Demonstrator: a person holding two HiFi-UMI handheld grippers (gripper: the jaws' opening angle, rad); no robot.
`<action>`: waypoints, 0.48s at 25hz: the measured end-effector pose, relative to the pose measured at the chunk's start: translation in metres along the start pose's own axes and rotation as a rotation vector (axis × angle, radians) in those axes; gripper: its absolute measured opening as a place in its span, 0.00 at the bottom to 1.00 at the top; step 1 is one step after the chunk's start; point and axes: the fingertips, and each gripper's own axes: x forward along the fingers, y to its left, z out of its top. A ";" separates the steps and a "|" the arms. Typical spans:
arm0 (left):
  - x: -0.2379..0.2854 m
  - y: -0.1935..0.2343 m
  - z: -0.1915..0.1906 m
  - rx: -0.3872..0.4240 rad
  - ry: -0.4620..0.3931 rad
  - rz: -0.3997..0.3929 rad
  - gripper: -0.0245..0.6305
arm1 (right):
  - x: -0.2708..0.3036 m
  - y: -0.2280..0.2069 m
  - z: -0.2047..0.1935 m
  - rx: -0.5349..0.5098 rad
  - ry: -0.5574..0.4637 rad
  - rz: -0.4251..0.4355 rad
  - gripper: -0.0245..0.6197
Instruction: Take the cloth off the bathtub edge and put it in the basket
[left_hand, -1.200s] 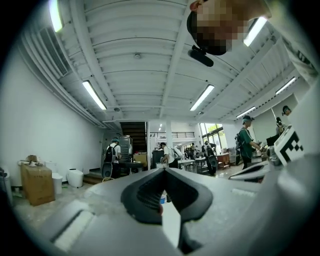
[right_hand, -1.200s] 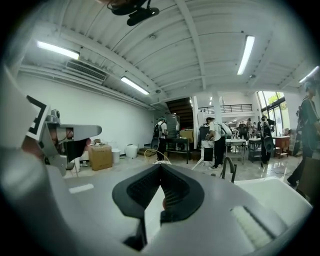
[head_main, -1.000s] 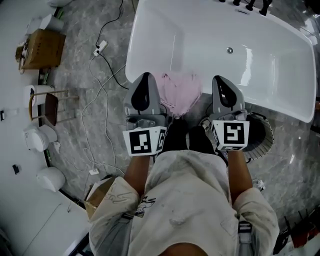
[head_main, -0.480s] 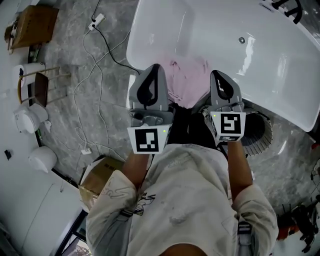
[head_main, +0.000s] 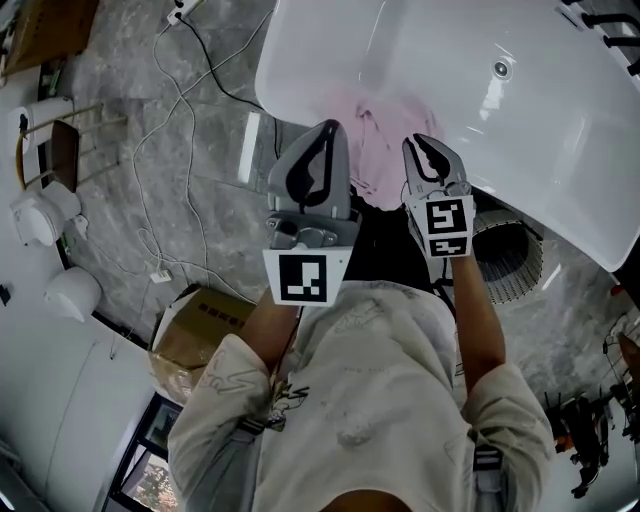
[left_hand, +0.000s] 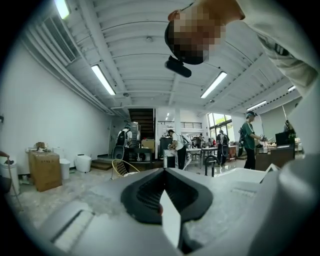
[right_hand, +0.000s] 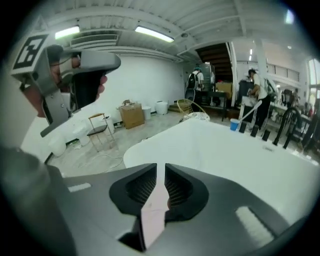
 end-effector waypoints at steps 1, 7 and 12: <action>0.000 0.005 -0.007 -0.009 0.009 0.002 0.04 | 0.012 0.005 -0.012 0.042 0.037 0.028 0.12; -0.006 0.019 -0.046 -0.045 0.060 0.016 0.04 | 0.059 0.026 -0.083 0.061 0.230 0.121 0.36; -0.010 0.035 -0.069 -0.054 0.090 0.026 0.04 | 0.091 0.042 -0.120 -0.095 0.375 0.174 0.62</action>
